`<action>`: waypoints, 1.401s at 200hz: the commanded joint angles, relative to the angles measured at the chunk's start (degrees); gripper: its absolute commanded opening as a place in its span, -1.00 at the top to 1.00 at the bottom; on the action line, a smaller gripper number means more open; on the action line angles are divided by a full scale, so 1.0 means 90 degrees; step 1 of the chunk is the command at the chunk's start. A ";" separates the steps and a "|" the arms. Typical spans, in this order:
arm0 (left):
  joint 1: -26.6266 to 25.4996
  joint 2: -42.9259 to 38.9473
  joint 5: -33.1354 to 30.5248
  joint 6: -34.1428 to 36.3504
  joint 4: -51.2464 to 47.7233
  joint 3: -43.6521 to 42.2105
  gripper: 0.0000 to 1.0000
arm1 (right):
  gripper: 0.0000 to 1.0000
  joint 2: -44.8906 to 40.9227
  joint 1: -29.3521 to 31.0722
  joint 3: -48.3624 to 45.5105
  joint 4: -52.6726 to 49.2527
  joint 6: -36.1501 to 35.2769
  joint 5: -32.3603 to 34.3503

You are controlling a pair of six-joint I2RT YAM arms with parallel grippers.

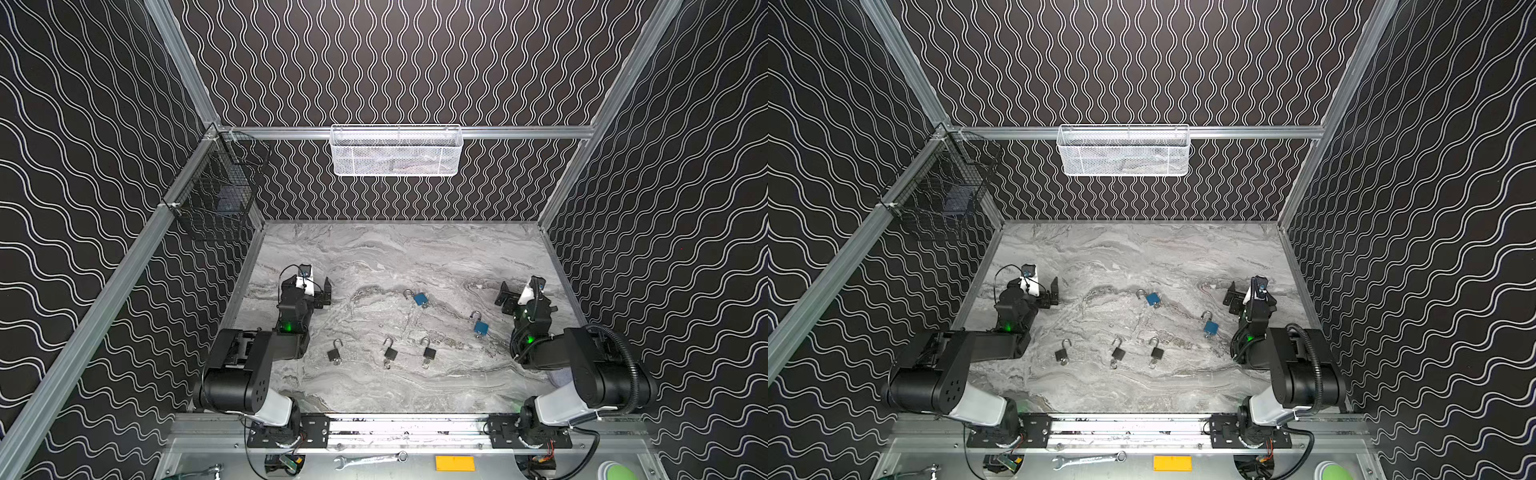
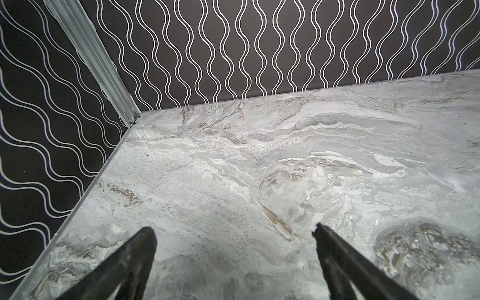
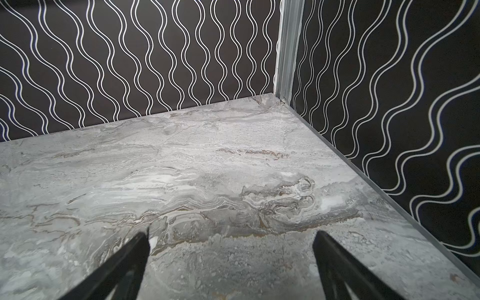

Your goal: Lock with the key

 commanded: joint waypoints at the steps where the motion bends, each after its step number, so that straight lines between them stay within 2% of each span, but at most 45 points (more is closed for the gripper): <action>1: 0.0003 -0.0009 0.0013 0.0082 0.0177 0.0072 -0.98 | -1.00 0.0005 0.0008 0.0018 0.0260 0.0010 0.0058; 280: 0.0096 -0.0011 0.0116 0.0040 0.0128 0.0084 -0.98 | -0.98 0.0006 0.0008 0.0002 0.0266 0.0010 0.0051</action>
